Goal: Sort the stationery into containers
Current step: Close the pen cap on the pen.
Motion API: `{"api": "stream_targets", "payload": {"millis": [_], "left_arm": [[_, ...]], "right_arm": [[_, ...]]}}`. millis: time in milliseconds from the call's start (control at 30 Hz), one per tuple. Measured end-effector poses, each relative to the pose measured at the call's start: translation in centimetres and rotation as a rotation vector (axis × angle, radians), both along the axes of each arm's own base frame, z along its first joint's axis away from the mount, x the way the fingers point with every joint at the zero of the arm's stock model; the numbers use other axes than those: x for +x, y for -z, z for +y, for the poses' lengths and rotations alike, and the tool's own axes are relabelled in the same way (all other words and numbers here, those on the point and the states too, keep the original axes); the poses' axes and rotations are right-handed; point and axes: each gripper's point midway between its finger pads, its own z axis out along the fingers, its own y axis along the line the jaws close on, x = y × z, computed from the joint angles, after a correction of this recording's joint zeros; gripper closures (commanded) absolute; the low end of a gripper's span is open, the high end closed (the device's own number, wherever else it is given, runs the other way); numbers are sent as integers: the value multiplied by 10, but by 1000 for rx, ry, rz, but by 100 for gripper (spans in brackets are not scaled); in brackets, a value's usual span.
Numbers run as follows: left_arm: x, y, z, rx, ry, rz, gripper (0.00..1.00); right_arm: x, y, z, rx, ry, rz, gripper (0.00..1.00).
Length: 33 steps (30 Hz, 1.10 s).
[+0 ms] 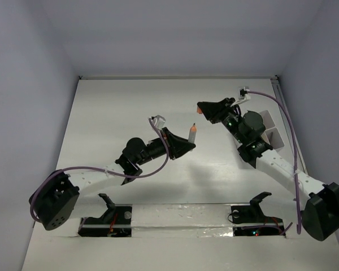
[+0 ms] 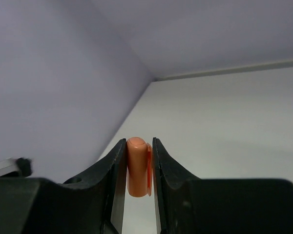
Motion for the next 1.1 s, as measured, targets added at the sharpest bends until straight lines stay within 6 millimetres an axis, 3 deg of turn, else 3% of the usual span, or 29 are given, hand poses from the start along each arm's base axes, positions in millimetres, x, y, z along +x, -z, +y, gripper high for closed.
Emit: {"api": "stream_targets", "payload": {"millis": [167,333,1100], "left_arm": [[1,-6,-5,-14,15,3,100],[2,-11,-6,-20,15,-2,100],[3,-18,-3,-31,-3,-22,100]], "right_arm": [[-22,-33,13,66,-91,-99,100],[-33,-47,18,92,-136,-142,100],[-66,-40,27,118,-263,-155,99]]}}
